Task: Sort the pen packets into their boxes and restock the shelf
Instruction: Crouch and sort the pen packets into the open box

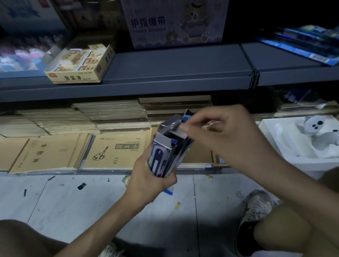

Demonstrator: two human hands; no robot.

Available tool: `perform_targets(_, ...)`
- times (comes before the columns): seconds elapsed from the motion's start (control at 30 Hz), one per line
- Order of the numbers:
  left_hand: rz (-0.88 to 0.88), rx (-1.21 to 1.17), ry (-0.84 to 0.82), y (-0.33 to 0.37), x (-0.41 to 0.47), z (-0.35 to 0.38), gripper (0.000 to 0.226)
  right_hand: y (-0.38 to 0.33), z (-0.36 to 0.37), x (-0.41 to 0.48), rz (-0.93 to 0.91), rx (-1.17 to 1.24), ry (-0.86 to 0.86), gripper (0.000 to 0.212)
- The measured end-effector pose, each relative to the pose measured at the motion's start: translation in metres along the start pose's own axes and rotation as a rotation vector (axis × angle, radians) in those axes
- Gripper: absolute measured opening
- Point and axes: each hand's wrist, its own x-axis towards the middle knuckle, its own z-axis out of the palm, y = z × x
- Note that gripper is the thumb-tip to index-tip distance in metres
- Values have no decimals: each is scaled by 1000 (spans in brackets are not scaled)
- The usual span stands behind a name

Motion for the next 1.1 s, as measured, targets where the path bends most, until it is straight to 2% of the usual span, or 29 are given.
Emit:
perform_targets(0.07,-16,-37,-3,-2,-2,-2,36,-1,-8,-3,10,91,118,13)
perform_targets(0.13,-28,-70,-17,-3,-4,-3,40,6,-10,-4,81,124,165,14)
perform_targets(0.3,-39,-131,-41,-4,-4,-3,45,28,1,-3,360,134,53,15)
perform_targets(0.47,-62,-181,-57,-7,-2,-5,38,34,5,-6,401,132,68,46)
perform_targets(0.53,-93,-231,-70,-7,-1,-4,37,39,6,-3,435,127,42,51)
perform_targets(0.67,-135,-350,-96,-10,-3,-3,43,49,11,0,520,281,-26,39)
perform_targets(0.83,-180,-477,-176,-10,-2,-5,65,55,15,5,619,510,35,45)
perform_targets(0.93,-193,-566,-203,-8,-2,-5,69,56,15,4,649,503,65,46)
perform_targets(1.03,-224,-631,-184,-5,-3,-5,52,57,14,2,608,444,98,23)
perform_targets(1.1,-234,-602,-147,-6,-1,-5,51,54,13,-1,576,454,128,9)
